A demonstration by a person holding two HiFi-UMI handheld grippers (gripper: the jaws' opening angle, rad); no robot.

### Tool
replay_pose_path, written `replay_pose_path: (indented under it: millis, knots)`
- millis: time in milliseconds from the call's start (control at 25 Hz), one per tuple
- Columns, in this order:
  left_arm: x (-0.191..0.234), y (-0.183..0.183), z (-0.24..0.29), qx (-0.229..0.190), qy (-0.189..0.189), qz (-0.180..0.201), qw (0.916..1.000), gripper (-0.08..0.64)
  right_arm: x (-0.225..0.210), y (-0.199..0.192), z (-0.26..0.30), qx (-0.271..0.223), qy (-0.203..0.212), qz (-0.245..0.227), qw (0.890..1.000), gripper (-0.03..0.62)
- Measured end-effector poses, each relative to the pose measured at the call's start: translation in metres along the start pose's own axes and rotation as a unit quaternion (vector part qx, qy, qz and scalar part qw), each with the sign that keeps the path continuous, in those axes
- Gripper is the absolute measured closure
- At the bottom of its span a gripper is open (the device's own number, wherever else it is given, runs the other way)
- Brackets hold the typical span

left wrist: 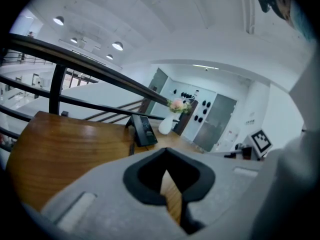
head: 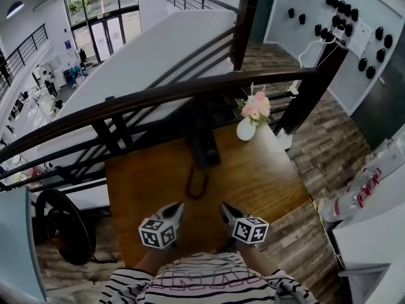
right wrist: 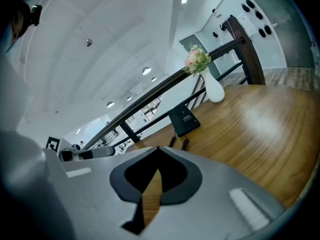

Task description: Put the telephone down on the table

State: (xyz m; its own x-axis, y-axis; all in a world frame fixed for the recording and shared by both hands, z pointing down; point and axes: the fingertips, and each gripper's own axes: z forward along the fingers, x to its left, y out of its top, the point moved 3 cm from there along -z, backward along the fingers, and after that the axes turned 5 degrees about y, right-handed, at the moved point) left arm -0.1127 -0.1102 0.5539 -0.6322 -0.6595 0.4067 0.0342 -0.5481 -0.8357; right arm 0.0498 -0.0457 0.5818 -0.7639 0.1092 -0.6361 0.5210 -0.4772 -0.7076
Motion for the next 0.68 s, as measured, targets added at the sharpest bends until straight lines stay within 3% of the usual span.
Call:
replay_pose_path:
  millis: [680]
  knots:
    - [-0.002,-0.014,0.011,0.010,0.004,-0.010,0.9999,0.558,-0.011,-0.007,-0.001,0.013,-0.006,-0.002,1.000,0.592]
